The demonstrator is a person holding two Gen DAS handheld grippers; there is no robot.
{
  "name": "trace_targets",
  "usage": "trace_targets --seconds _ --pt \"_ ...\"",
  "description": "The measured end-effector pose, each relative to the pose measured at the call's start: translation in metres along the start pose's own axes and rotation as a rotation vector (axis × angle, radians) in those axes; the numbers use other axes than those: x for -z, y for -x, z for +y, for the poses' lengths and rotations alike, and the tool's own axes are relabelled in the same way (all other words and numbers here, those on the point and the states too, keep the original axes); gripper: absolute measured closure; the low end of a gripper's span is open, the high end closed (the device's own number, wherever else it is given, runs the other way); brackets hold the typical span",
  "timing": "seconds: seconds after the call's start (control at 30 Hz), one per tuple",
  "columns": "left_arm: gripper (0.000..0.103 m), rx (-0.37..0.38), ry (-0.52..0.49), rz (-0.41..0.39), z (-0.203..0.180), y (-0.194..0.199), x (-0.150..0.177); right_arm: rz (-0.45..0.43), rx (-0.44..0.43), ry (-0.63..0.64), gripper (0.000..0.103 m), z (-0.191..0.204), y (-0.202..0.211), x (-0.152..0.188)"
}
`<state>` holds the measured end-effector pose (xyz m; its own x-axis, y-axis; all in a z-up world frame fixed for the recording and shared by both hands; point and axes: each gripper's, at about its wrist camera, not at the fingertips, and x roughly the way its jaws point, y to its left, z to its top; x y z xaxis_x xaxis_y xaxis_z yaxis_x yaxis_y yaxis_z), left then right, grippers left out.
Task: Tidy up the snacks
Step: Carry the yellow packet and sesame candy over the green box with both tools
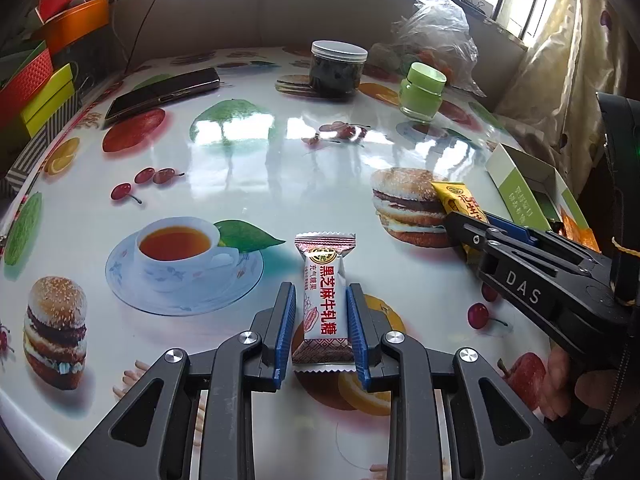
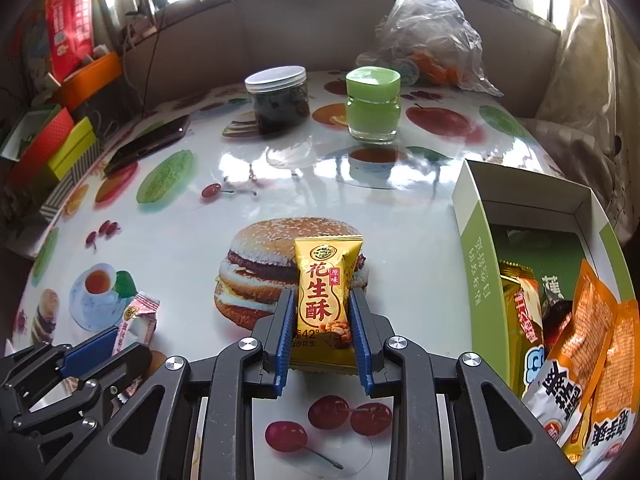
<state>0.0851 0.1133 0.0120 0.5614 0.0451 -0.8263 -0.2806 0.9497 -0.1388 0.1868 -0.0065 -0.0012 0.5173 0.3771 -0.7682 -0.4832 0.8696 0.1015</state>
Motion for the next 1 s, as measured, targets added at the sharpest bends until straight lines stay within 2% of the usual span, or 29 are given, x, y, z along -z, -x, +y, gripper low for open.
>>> trace_targets --seconds 0.57,0.8,1.0 --pt "0.08 0.005 0.025 0.007 0.004 0.004 0.003 -0.019 -0.037 -0.031 0.079 -0.002 0.02 0.012" --pt "0.08 0.031 0.044 -0.004 0.009 0.011 0.005 -0.023 -0.056 -0.046 0.079 -0.002 0.032 0.022" --pt "0.08 0.011 0.05 0.009 0.014 0.011 0.009 -0.004 -0.075 -0.046 0.079 0.001 0.034 0.034"
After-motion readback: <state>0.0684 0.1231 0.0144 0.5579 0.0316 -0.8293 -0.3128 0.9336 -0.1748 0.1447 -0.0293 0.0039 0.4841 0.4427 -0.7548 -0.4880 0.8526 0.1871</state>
